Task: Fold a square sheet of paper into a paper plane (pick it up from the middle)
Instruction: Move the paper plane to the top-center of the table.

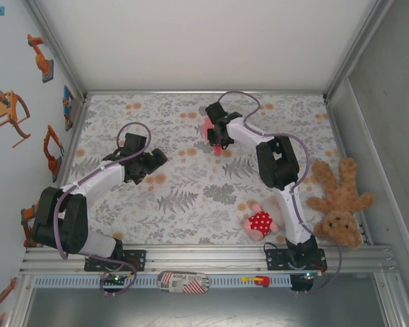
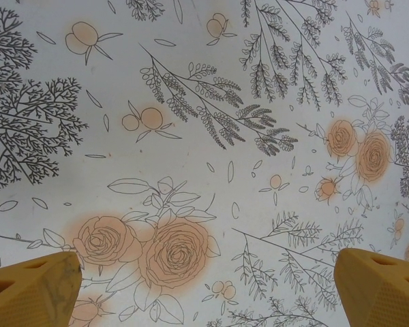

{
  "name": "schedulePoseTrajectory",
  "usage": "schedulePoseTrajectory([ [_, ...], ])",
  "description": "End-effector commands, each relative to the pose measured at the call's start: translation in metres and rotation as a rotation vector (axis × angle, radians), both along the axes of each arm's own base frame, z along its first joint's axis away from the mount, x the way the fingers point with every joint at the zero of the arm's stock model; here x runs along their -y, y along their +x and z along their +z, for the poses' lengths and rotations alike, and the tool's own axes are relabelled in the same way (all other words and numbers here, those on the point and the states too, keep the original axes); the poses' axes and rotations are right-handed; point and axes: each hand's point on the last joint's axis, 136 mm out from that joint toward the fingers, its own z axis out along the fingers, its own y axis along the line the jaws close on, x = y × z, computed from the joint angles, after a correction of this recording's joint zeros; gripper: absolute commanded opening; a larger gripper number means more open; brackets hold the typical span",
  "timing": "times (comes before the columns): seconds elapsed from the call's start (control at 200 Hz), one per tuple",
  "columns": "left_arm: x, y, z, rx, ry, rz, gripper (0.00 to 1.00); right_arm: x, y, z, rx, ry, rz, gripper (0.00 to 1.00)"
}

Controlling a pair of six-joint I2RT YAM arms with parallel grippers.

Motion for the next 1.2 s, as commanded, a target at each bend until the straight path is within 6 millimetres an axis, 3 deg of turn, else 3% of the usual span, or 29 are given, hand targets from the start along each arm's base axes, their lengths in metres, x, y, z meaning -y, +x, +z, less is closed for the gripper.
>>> schedulePoseTrajectory([
  [0.0, -0.003, 0.002, 0.004, 0.000, 0.023, -0.009, 0.95, 0.017, -0.007, -0.027, -0.060, -0.083, -0.035, 0.28],
  [0.431, -0.004, 0.002, 0.008, 0.008, 0.031, -0.009, 0.95, 0.023, -0.002, -0.036, -0.066, -0.104, -0.079, 0.34],
  [0.616, -0.004, 0.007, 0.019, 0.031, 0.034, -0.013, 0.96, 0.018, 0.005, -0.019, -0.034, -0.076, -0.082, 0.35],
  [0.711, -0.004, 0.012, 0.031, 0.060, 0.037, -0.014, 0.96, 0.008, 0.011, 0.011, 0.004, -0.023, -0.059, 0.36],
  [0.831, -0.007, 0.022, 0.049, 0.110, 0.064, -0.027, 0.96, 0.001, 0.016, 0.064, 0.082, 0.045, -0.029, 0.41],
  [0.967, -0.023, 0.039, 0.064, 0.180, 0.113, -0.019, 0.97, 0.001, 0.015, 0.121, 0.163, 0.111, -0.005, 0.48],
  [1.082, -0.040, 0.049, 0.079, 0.232, 0.122, 0.004, 0.97, 0.021, 0.010, 0.158, 0.226, 0.116, -0.031, 0.51],
  [1.197, -0.059, 0.053, 0.101, 0.314, 0.188, 0.024, 1.00, 0.062, 0.002, 0.189, 0.328, 0.075, -0.096, 0.56],
])
